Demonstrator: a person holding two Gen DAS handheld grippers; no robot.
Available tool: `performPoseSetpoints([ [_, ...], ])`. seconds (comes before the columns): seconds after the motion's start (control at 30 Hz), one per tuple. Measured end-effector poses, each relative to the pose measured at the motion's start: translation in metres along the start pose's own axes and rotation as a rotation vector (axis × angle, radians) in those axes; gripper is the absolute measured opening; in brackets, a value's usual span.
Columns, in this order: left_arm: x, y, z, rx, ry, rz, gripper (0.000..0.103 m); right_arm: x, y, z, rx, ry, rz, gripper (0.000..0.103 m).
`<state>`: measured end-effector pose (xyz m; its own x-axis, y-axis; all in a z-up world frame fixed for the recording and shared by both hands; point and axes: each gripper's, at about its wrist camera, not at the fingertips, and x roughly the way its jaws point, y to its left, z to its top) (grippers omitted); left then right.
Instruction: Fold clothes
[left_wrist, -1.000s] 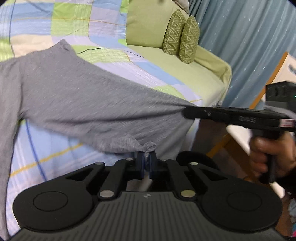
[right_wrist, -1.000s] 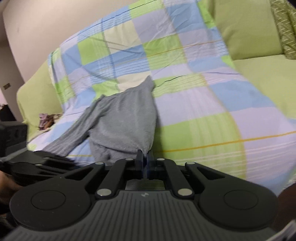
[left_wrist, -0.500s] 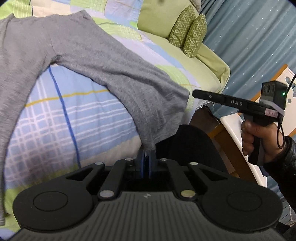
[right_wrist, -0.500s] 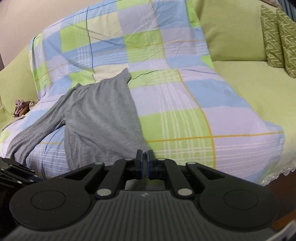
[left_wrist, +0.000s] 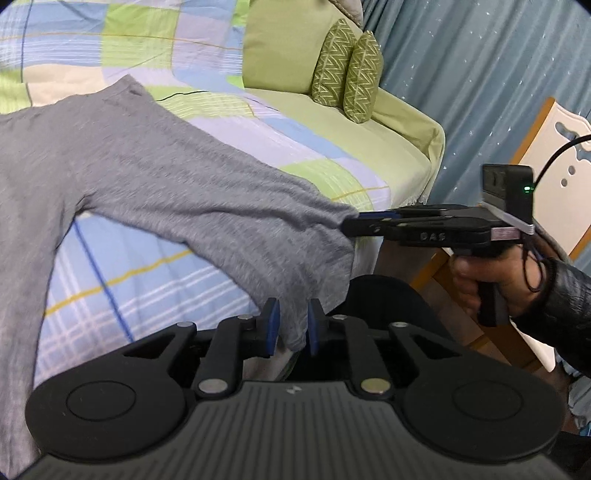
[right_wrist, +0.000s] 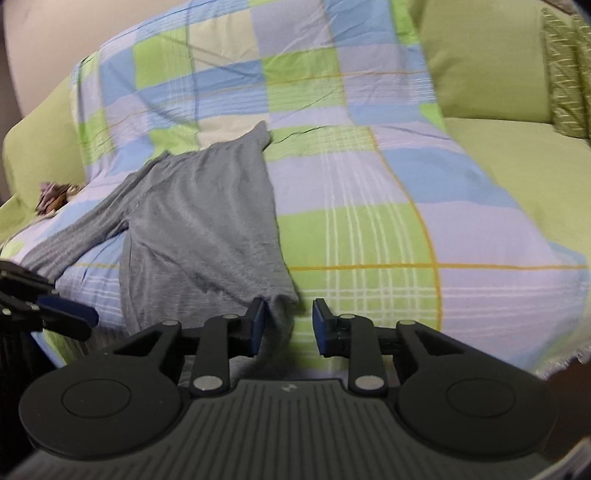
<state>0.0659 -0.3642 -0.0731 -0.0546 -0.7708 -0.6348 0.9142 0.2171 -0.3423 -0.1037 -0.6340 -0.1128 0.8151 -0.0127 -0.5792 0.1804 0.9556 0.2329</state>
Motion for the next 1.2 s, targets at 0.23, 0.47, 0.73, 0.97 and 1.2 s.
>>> performPoseSetpoints([
  [0.23,0.025,-0.010,0.012,0.091,0.022,0.022,0.018,-0.001,-0.001,0.003,-0.011,0.064,0.094,0.004],
  [0.47,0.037,-0.009,0.008,0.105,0.054,0.036,0.018,-0.036,-0.001,0.005,-0.090,0.059,-0.247,0.004],
  [0.73,0.018,-0.004,0.007,0.077,-0.001,0.056,0.026,-0.031,-0.002,-0.002,0.006,-0.008,-0.143,0.022],
  [0.97,-0.017,0.018,0.006,0.042,-0.039,0.125,0.026,-0.008,-0.011,0.003,-0.002,0.039,-0.269,0.020],
  [1.2,-0.118,0.065,-0.013,0.003,-0.104,0.338,0.027,-0.034,0.043,0.026,-0.098,-0.076,-0.234,0.024],
])
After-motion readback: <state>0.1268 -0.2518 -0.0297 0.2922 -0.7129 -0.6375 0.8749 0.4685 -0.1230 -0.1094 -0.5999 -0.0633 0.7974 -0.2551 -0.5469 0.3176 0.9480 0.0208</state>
